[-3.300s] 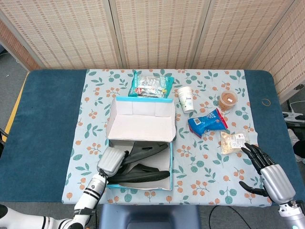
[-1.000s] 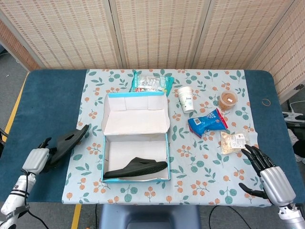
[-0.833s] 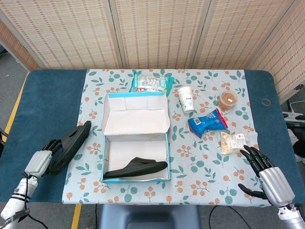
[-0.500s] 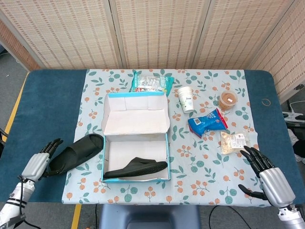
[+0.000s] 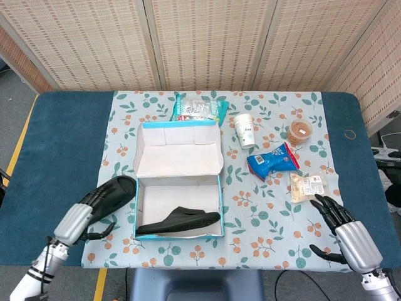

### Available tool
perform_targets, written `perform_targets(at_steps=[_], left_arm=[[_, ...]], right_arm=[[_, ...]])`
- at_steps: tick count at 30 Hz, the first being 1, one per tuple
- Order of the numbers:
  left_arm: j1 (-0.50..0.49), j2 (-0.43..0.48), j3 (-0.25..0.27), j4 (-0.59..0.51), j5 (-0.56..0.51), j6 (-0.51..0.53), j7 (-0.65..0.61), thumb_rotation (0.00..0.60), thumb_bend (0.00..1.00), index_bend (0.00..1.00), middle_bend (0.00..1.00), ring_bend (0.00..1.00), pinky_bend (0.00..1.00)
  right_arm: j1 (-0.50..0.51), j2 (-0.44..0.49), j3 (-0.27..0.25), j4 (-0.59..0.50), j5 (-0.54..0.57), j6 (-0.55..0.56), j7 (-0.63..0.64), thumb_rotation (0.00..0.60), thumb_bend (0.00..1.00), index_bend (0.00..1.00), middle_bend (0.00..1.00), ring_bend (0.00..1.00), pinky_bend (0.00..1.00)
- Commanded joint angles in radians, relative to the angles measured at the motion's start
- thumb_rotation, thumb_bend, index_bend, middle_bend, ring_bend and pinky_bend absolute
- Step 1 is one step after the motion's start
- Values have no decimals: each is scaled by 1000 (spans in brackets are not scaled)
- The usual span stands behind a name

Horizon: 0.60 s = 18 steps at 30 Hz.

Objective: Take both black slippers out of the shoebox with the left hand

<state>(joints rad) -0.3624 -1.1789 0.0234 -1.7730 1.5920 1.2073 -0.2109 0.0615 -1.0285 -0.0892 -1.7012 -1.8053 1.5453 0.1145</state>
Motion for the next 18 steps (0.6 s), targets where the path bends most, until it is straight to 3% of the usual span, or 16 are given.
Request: perform_targets(at_steps=[1,6,11,18], left_arm=[[-96,-64,-38,-69,-94,-166,158,418,396,88,0,0,144],[-164,-173,-86,-63,-249,-260,310,423,403,92,0,0,139],[-211,-266,-110,-61,-368,-271,480,422,401,97,0,0,138],[-259,-341,-129,-58,-403,-219,654,422,403,97,0,0,139]], right_arm=[[0,2,-1,0,-1,3,6,558,86,0,0,0,161],[-4,10,0,4,0,18,27,556,86,0,0,0,161],[-5,19,-1,10,-2,26,49,556,85,0,0,0,161],[-9,31,-5,16,-16,46,77,556,86,0,0,0,161]])
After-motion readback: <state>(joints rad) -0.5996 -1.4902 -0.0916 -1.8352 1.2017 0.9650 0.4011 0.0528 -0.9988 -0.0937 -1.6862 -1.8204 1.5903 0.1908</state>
